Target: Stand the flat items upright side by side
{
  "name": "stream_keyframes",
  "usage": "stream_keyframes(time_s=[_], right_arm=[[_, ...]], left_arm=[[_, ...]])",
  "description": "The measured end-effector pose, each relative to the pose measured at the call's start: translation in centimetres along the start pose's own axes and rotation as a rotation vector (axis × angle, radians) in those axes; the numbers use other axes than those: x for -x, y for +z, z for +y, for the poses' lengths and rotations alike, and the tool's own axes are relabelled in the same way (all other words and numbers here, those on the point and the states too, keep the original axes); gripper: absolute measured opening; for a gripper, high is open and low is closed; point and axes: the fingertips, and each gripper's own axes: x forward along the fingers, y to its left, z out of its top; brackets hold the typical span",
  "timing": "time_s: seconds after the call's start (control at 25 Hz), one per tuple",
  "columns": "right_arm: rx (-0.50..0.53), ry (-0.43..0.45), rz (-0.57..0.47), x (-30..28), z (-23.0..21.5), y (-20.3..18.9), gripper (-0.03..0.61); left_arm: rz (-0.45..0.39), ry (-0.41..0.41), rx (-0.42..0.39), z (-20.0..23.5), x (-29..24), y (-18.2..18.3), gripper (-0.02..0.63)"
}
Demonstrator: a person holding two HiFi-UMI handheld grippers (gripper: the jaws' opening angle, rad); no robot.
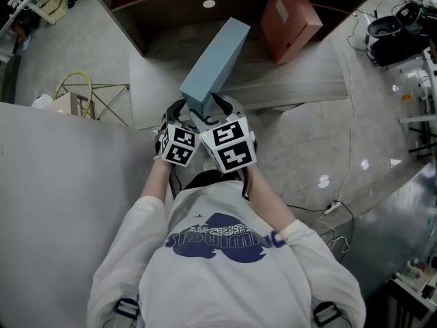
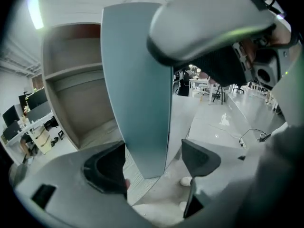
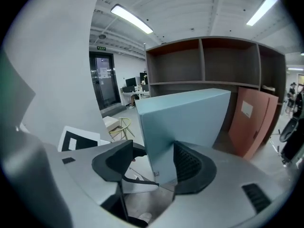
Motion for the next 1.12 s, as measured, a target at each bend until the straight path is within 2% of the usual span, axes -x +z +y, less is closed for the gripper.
stream_keyframes(time_s=[0.12,0.44,0.8,1.12], right_arm=[[0.020,-0.010,0.014,0.0,-1.0,-0.4,0.228],[0.026,0.012,0.046,0.5,-3.4,-0.9,0.210],[-0.064,-0.001,0.069,1.7,-8.0,-1.5,0.193],[-0.084,0.008,0.099,2.6,-12.7,-1.6,0.182]], left_arm=[[-0.001,-0.019,0.000,-0.7,0.1,0.1,0.377],[-0.008,-0.075,-0.009,-2.4,-1.1,1.1,0.377],[-0.010,-0.177,0.006,-4.6,-4.1,4.3,0.377],[-0.006,-0.252,0.028,-6.2,-7.2,7.4,0.377]])
